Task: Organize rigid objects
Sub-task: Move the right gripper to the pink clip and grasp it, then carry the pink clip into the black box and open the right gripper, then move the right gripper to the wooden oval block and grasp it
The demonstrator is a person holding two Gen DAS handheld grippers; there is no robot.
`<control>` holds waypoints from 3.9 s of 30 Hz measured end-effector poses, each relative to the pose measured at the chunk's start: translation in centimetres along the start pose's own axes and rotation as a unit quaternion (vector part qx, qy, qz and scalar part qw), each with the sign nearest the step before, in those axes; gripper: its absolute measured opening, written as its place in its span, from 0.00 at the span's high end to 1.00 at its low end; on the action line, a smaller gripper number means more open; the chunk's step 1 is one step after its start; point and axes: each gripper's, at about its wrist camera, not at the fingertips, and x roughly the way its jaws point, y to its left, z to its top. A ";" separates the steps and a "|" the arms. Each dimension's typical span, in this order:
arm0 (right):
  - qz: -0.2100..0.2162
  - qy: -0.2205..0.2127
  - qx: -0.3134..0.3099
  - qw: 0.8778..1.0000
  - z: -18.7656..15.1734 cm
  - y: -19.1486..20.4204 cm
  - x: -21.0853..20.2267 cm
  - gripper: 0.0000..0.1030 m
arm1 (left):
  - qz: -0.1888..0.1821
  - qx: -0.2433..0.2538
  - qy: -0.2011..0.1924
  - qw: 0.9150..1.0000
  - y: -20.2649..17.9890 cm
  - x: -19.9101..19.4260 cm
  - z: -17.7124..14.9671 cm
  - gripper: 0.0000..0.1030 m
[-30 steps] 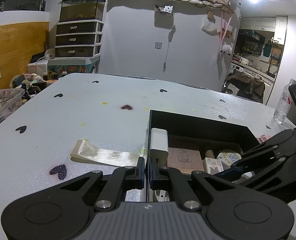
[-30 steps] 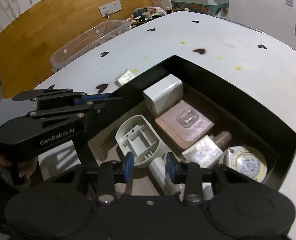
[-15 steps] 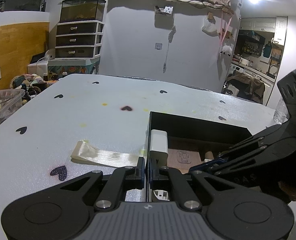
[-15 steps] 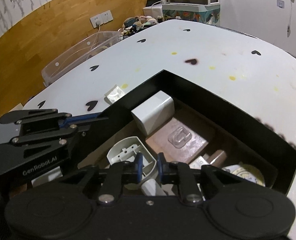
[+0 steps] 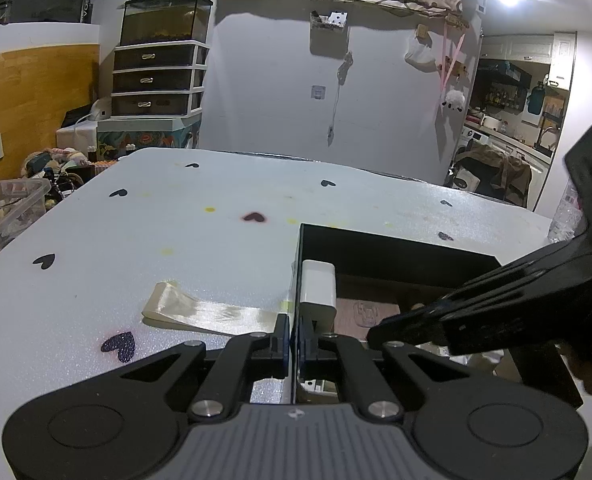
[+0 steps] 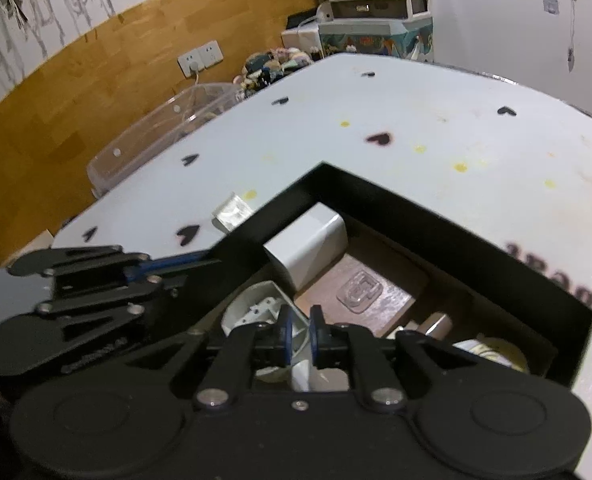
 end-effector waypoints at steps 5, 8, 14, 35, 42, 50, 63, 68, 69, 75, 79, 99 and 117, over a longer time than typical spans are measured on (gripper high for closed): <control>0.004 -0.031 0.010 0.999 -0.3 -0.2 -2.6 0.62 | 0.002 -0.001 0.002 1.000 0.0 -0.1 0.1 0.97; 0.003 -0.056 0.010 0.998 -0.7 -0.1 -4.7 0.31 | 0.005 -0.001 0.003 1.000 -0.1 -0.1 0.2 0.97; -0.036 -0.119 0.015 0.992 -2.1 -1.4 -9.5 0.05 | 0.013 0.000 0.006 1.000 -0.5 0.0 0.3 0.97; -0.223 -0.131 0.143 0.955 -8.2 -14.7 -15.8 0.42 | 0.049 0.002 0.015 0.999 -1.8 0.3 0.6 0.96; -0.277 -0.093 0.157 0.943 -7.8 -17.5 -13.1 0.64 | 0.051 0.001 0.015 0.999 -1.9 0.3 0.6 0.96; -0.241 -0.088 0.143 0.956 -7.8 -18.7 -12.4 0.96 | 0.047 0.001 0.016 0.999 -1.8 0.3 0.6 0.96; 0.002 -0.135 -0.070 0.988 -2.9 -6.6 -14.4 0.96 | 0.043 -0.001 0.017 0.999 -1.7 0.5 0.7 0.96; 0.089 -0.074 -0.147 0.982 -2.3 -3.2 -11.6 0.96 | 0.041 -0.004 0.016 0.999 -1.6 0.6 0.7 0.96; 0.098 -0.065 -0.157 0.981 -2.3 -2.7 -11.2 0.96 | 0.041 -0.004 0.016 0.999 -1.6 0.6 0.7 0.96; 0.140 -0.002 -0.190 0.972 -2.3 -1.2 -7.3 0.96 | 0.041 -0.005 0.016 0.999 -1.6 0.5 0.7 0.96; 0.135 0.038 -0.204 0.969 -2.7 -0.9 -5.2 0.96 | 0.041 -0.005 0.016 0.999 -1.6 0.5 0.7 0.96; 0.085 -0.012 -0.171 0.982 -3.7 -2.1 -10.3 0.00 | 0.041 -0.003 0.017 0.999 -1.7 0.6 0.7 0.96; -0.006 -0.081 -0.111 0.991 -4.7 -4.8 -13.0 0.00 | 0.044 0.000 0.019 0.999 -1.5 0.6 0.7 0.96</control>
